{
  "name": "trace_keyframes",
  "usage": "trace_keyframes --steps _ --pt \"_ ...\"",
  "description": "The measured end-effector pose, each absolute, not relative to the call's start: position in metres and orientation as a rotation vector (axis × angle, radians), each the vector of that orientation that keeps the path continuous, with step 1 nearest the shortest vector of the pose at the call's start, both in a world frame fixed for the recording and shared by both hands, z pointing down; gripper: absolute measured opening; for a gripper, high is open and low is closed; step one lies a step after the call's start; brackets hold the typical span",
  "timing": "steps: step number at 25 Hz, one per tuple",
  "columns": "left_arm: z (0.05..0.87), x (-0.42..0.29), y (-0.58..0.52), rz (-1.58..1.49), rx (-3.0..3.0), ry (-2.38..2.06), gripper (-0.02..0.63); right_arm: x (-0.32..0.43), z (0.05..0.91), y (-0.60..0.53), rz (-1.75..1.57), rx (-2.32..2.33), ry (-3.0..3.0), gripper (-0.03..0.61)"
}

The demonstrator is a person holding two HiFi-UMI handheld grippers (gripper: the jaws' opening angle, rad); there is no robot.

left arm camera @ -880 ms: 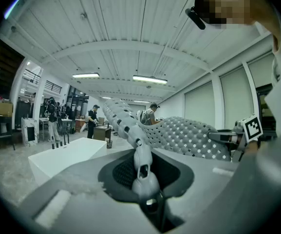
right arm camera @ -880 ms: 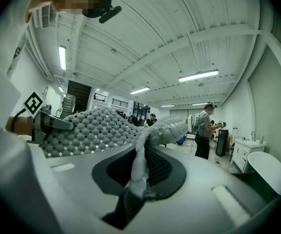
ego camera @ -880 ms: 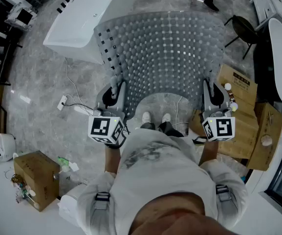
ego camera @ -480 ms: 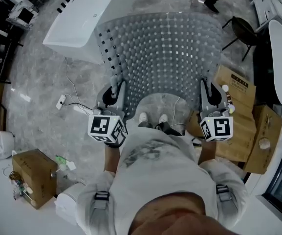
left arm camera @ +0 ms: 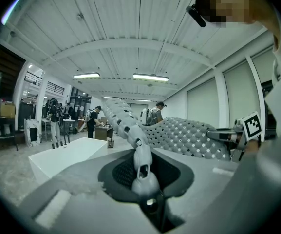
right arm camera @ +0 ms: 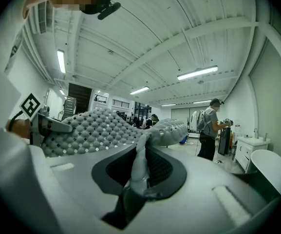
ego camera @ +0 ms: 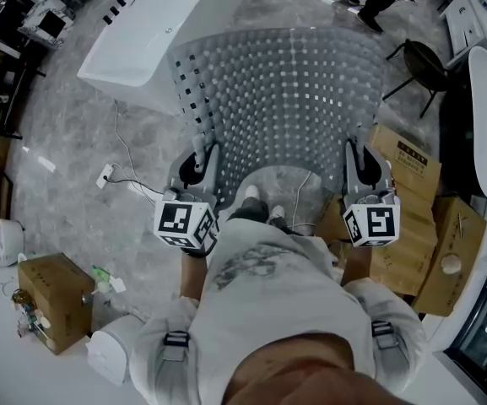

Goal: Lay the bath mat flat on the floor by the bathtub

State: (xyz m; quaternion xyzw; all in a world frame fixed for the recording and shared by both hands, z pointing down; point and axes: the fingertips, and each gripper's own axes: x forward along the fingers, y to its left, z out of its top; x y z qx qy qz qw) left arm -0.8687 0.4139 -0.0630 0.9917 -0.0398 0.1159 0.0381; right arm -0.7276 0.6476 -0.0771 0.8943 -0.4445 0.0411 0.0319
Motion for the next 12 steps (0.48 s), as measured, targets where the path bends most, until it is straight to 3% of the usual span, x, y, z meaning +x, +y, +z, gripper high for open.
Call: trace_keyframes --steps 12 --pt "-0.038 -0.784 0.365 0.374 3.027 -0.102 0.06 -0.646 -0.057 0.597 0.153 2.749 -1.359 0.044"
